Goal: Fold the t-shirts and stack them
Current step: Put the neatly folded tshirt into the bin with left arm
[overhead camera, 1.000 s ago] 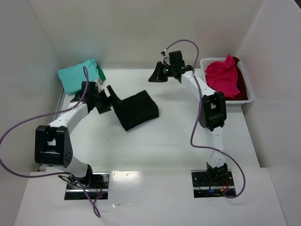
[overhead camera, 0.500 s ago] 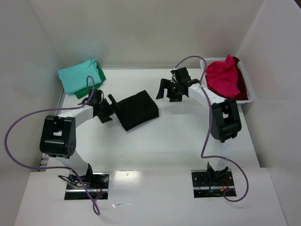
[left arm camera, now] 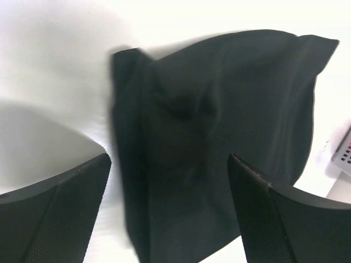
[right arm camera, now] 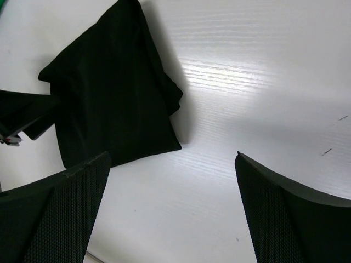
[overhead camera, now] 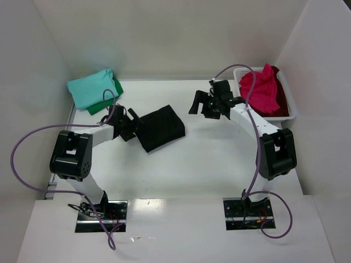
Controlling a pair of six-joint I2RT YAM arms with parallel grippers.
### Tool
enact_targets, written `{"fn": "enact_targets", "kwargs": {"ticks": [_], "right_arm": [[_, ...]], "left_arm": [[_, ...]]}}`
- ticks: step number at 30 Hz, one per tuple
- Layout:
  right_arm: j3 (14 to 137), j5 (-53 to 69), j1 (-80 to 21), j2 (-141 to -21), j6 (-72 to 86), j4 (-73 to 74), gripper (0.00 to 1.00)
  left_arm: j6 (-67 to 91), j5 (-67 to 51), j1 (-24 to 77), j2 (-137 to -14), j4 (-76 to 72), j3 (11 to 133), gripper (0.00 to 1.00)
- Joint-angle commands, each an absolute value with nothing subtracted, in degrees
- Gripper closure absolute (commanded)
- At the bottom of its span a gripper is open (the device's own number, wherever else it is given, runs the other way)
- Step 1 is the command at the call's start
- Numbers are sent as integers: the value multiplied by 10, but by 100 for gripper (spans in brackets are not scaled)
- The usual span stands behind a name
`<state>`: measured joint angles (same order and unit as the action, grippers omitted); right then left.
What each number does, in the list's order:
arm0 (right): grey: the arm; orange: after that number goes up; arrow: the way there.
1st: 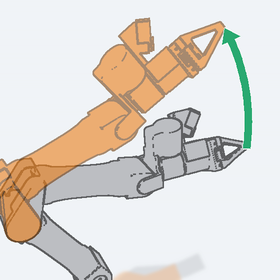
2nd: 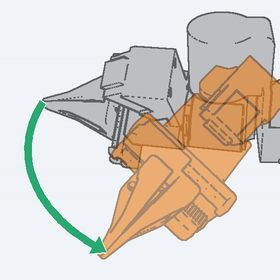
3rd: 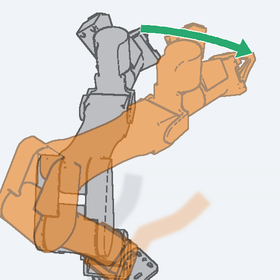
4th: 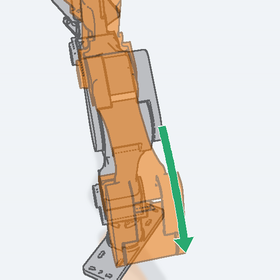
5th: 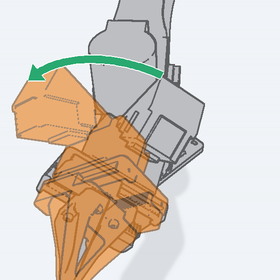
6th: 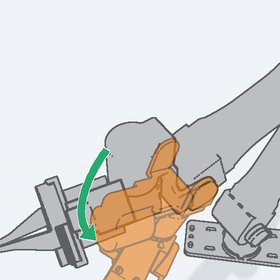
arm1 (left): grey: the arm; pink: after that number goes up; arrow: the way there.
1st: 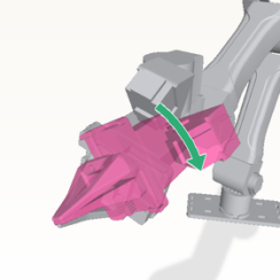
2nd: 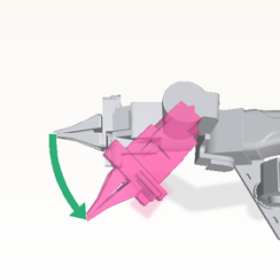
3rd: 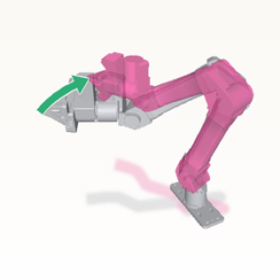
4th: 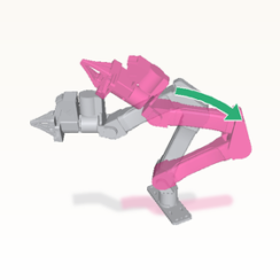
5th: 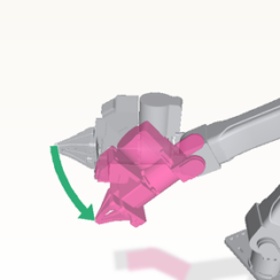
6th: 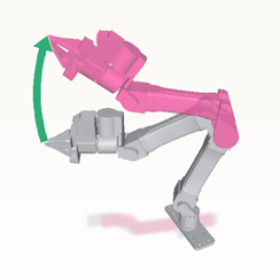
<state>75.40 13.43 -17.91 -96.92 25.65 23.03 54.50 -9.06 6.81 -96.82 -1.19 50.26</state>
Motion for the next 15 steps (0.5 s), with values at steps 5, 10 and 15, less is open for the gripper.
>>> {"fn": "enact_targets", "kwargs": {"ticks": [5, 10, 15], "right_arm": [[719, 105, -164, -901, 255, 222, 1], [712, 124, -147, -896, 260, 222, 1], [706, 124, -147, -882, 265, 222, 1]], "left_arm": [[580, -67, 96, -1023, -38, 501, 12], [585, -47, 96, -1023, -32, 501, 42], [552, -47, 96, -1041, -12, 537, 85]]}}
